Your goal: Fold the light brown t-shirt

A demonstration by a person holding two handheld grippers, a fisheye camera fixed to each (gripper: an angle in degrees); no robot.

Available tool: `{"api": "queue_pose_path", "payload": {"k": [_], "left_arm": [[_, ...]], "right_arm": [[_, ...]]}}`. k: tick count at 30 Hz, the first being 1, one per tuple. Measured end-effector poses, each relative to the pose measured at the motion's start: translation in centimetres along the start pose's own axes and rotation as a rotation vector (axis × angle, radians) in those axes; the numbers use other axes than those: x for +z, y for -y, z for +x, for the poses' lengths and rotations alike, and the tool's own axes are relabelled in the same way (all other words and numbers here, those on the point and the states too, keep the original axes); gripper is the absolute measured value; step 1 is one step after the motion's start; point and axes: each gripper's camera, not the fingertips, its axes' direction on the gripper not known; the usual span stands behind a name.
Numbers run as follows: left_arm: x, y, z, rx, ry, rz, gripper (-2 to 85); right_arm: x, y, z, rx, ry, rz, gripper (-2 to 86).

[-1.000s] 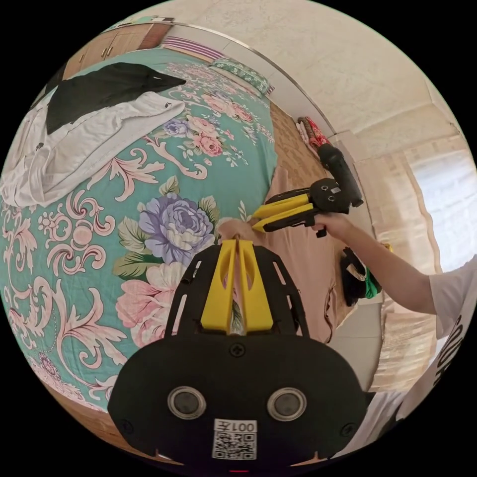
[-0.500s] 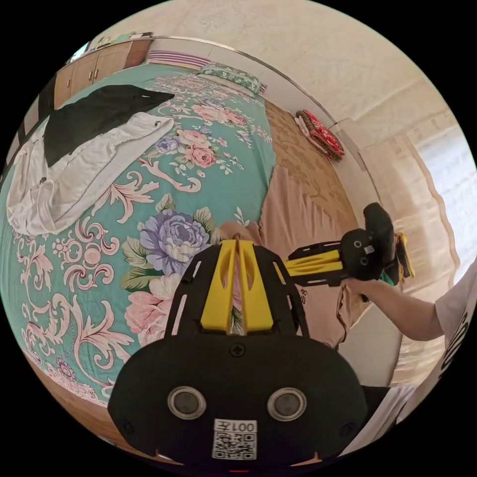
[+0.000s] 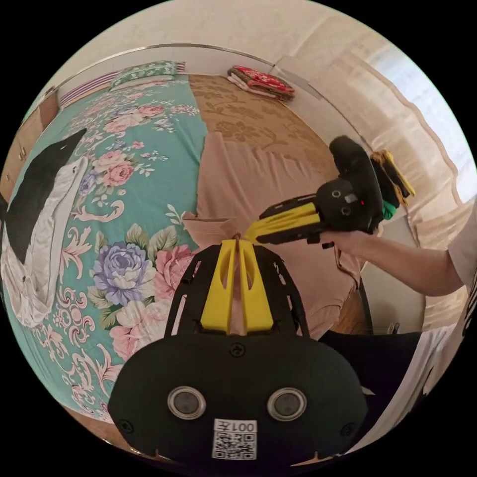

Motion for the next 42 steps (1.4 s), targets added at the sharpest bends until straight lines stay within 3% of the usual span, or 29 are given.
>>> {"api": "queue_pose_path", "payload": {"k": [2, 7, 9, 14, 16, 19, 23, 27, 33, 42], "left_arm": [[0.9, 0.2, 2.0, 0.049, 0.024, -0.029, -0.9], [3.1, 0.2, 6.0, 0.101, 0.117, -0.071, -0.9], [4.1, 0.1, 7.6, 0.103, 0.162, -0.086, -0.8], [5.6, 0.2, 10.7, 0.115, 0.241, -0.091, -0.7], [6.2, 0.3, 11.7, 0.112, 0.248, -0.095, -0.4], [7.0, 0.3, 13.2, 0.099, 0.269, -0.112, 1.6], [6.7, -1.2, 13.7, -0.092, 0.385, -0.133, 7.8], [7.8, -3.5, 13.9, -0.175, 0.370, -0.228, 9.9], [9.1, -3.9, 15.4, -0.108, 0.314, -0.253, 1.7], [9.8, -4.1, 19.7, 0.051, 0.486, -0.278, -0.4]], "right_arm": [[-0.8, -1.3, 2.3, 0.043, 0.047, 0.029, 1.8], [-0.2, -3.9, 11.5, 0.277, 0.558, 0.243, 6.0], [0.9, -4.1, 13.2, 0.343, 0.637, 0.274, 7.4], [5.2, -2.5, 14.3, 0.382, 0.576, 0.088, 9.1], [6.5, -1.9, 13.9, 0.381, 0.624, 0.073, 7.1], [7.2, -1.8, 13.5, 0.373, 0.544, 0.037, 3.0], [7.4, -2.6, 14.3, 0.382, 0.545, 0.060, 1.3], [8.4, -4.0, 15.9, 0.416, 0.614, 0.067, 0.6], [9.8, -4.9, 16.2, 0.401, 0.585, 0.026, 0.5], [11.7, -6.3, 15.8, 0.363, 0.532, -0.080, 1.3]]}}
